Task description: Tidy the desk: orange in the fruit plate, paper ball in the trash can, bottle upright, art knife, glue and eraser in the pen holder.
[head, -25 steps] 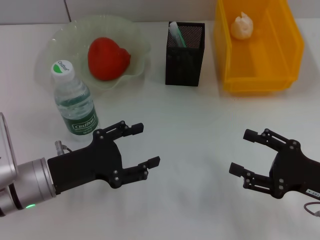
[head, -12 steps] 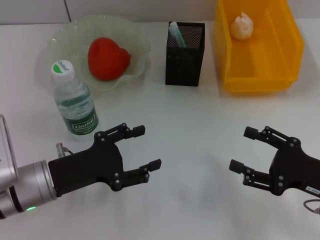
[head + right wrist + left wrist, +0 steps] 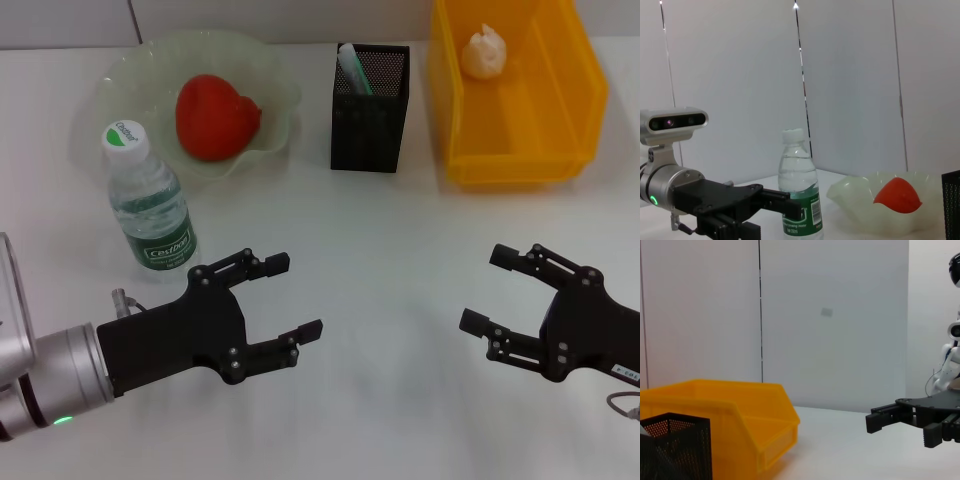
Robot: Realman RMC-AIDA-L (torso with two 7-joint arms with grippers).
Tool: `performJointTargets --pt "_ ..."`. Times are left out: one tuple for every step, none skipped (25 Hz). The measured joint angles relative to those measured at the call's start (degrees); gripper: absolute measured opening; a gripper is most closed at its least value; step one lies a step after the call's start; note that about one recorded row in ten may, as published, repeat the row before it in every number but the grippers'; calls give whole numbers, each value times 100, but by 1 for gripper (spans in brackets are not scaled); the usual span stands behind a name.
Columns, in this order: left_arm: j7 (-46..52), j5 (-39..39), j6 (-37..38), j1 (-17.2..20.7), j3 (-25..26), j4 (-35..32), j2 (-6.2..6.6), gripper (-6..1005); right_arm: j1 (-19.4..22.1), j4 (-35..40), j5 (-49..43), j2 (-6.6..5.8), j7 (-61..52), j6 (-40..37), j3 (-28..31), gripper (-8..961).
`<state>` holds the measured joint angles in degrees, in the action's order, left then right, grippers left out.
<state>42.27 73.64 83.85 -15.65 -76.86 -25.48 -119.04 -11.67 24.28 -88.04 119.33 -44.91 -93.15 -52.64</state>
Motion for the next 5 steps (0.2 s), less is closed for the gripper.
performJointTargets --pt "0 -3 0 -7 5 15 -2 788 -8 -16 0 2 0 0 25 832" --pt "0 -4 0 -12 7 24 -4 788 -14 -35 0 2 0 0 62 832" --pt "0 -5 0 -15 8 26 -4 788 -22 -66 0 2 1 0 108 832" --pt "0 -6 0 -17 8 26 -5 788 -32 -108 0 2 8 0 162 832" --pt "0 -7 0 -21 6 26 -5 788 -37 -133 0 2 21 0 188 832"
